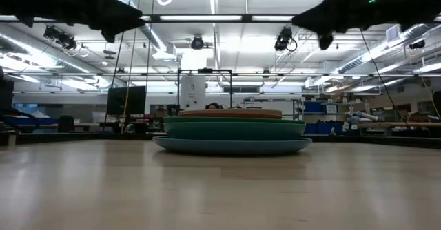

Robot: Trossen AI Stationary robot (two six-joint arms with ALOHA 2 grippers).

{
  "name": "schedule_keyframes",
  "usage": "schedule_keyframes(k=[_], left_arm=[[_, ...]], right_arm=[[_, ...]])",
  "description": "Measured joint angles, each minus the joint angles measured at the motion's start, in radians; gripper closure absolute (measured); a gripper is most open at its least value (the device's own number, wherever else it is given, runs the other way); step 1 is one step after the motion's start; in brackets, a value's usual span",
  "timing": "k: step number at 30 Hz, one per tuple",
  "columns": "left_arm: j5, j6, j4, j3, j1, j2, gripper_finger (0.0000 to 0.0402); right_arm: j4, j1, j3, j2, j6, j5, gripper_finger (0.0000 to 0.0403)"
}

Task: Stack plastic plates
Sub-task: Return to Home Position

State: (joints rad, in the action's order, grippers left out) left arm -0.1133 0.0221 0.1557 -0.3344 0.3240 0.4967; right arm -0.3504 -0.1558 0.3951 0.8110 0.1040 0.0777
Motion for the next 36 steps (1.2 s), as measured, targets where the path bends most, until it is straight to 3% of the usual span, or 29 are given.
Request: schedule_keyframes(k=[8, 11, 15, 20, 23, 28, 32, 36], left_arm=[[-0.005, 0.012, -0.014, 0.142, 0.002, -0.265, 0.0272], [-0.005, 0.024, -0.006, 0.190, 0.002, -0.350, 0.0280], [0.002, 0.050, -0.023, 0.258, 0.002, -0.410, 0.0285], [-0.008, 0.052, -0.036, 0.301, 0.002, -0.421, 0.0285], [-0.041, 0.065, -0.016, 0.321, 0.002, -0.426, 0.0285], [-0.038, 0.068, -0.022, 0.326, -0.002, -0.426, 0.0285], [-0.040, 0.071, -0.028, 0.326, -0.019, -0.432, 0.0285], [0.094, 0.137, -0.024, 0.326, -0.046, -0.434, 0.0286]], right_arm=[[0.097, 0.183, -0.160, -0.369, -0.016, -0.051, 0.0397], [0.101, 0.177, -0.239, -0.503, -0.033, -0.041, 0.0398], [0.121, 0.126, -0.333, -0.650, 0.023, 0.066, 0.0399], [0.329, 0.060, -0.342, -0.803, 0.028, 0.072, 0.0400], [0.350, 0.080, -0.347, -0.808, 0.024, 0.029, 0.0400], [0.328, 0.119, -0.387, -0.794, -0.028, -0.148, 0.0395], [0.316, 0.119, -0.386, -0.773, -0.080, -0.203, 0.0384], [0.315, 0.119, -0.386, -0.770, -0.079, -0.208, 0.0379]])
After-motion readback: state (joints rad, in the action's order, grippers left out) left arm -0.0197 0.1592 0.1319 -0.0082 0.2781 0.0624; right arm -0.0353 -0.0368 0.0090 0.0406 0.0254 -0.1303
